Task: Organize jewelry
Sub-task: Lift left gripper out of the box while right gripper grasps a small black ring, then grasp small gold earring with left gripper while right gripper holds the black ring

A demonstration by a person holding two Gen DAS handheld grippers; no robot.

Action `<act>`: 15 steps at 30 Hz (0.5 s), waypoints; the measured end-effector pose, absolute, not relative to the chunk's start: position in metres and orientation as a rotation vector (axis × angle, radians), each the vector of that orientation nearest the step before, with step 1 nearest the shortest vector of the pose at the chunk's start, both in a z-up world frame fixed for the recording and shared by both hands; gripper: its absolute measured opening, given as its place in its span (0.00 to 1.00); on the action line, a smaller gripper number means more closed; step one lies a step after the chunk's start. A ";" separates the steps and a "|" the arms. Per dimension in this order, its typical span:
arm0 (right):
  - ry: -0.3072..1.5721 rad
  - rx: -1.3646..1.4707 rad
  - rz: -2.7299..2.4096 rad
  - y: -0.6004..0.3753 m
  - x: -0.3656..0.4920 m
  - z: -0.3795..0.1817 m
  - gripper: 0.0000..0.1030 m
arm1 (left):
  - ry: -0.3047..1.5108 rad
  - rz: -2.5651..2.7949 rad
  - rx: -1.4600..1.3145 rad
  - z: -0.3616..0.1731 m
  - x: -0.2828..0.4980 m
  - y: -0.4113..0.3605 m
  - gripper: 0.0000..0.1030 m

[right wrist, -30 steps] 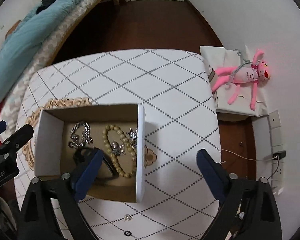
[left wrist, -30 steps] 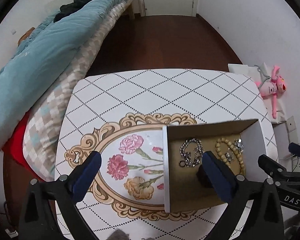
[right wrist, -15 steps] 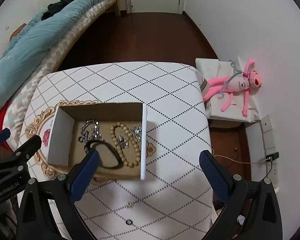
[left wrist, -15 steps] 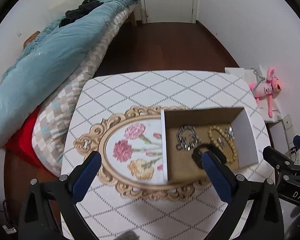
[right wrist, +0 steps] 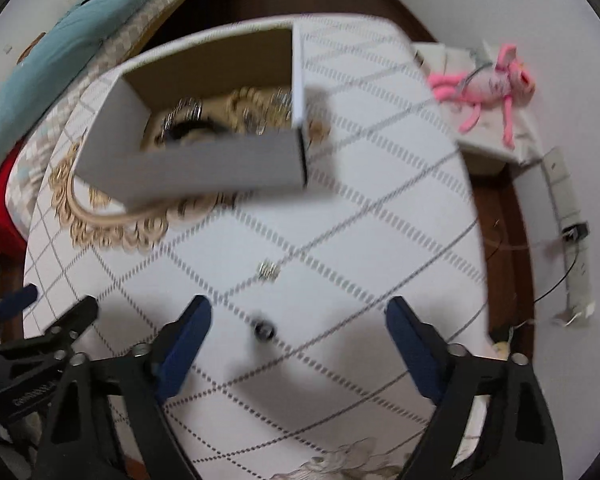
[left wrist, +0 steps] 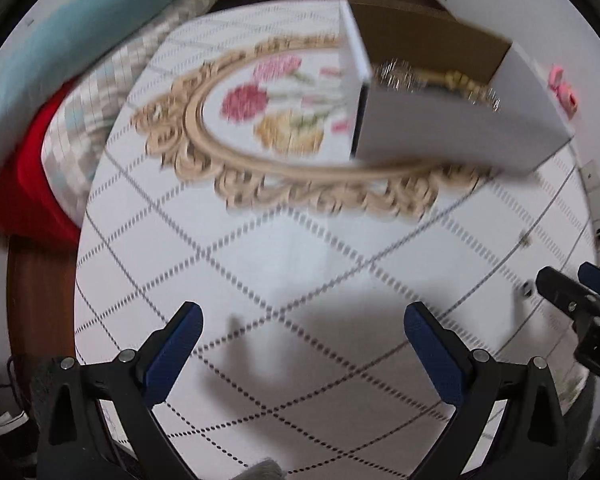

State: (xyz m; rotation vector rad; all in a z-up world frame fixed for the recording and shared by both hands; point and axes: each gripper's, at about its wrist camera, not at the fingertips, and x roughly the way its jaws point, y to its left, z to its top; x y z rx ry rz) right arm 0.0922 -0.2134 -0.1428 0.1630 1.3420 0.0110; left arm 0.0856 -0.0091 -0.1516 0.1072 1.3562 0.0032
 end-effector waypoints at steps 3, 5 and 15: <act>1.361 0.177 0.039 -0.207 0.082 -0.158 0.68 | 1.369 0.022 0.108 -0.162 0.079 -0.004 1.00; 1.370 0.186 0.047 -0.204 0.076 -0.165 0.59 | 1.379 0.029 0.104 -0.166 0.075 -0.002 1.00; 1.290 0.091 0.025 -0.190 0.067 -0.170 0.12 | 1.347 0.037 0.139 -0.165 0.070 -0.012 1.00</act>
